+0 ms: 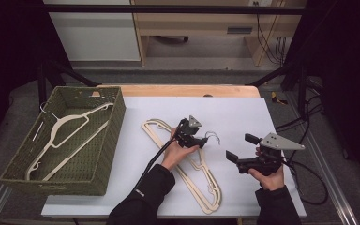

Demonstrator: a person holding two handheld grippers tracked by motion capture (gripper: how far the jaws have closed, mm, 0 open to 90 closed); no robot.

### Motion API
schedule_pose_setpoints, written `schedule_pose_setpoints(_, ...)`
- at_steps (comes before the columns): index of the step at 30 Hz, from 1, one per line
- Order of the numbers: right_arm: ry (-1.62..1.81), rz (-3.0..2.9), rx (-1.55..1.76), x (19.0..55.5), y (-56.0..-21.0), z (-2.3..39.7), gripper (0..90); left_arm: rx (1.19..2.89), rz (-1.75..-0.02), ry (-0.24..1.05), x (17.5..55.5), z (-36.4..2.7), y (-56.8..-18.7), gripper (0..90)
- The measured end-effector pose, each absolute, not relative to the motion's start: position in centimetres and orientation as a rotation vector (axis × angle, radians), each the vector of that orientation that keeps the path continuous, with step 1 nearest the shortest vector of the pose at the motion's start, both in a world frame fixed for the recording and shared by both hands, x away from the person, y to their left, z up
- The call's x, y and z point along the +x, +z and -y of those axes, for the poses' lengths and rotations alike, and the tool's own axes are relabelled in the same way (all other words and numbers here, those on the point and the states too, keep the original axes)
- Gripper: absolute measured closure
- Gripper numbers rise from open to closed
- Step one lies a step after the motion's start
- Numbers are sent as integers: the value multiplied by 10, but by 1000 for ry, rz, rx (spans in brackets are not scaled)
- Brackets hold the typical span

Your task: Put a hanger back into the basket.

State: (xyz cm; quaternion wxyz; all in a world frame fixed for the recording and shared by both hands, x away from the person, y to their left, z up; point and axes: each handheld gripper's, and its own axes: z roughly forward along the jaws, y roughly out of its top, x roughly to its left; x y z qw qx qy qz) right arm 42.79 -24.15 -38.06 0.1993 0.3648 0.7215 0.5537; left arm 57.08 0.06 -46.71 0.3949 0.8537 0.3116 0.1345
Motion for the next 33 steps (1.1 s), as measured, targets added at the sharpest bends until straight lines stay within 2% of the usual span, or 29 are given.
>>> schedule_pose_setpoints(5,1550,-2015,1022,428,-380,242,22,2195,-799,306,575,0,-474,571)
schedule_pose_setpoints(16,1555,-2014,1022,427,-380,242,22,2254,-744,311,575,12,-477,634)
schedule_pose_setpoints(20,1554,-2013,1015,428,-380,242,22,2250,-741,258,576,10,-476,712)
schedule_pose_setpoints(26,1554,-2010,1019,427,-380,242,23,2249,-740,232,577,7,-474,723)
schedule_pose_setpoints(30,1552,-2011,1018,427,-380,242,23,2240,-756,246,578,5,-473,777)
schedule_pose_setpoints(33,1553,-2012,1017,427,-380,242,22,2251,-745,222,580,3,-474,772)
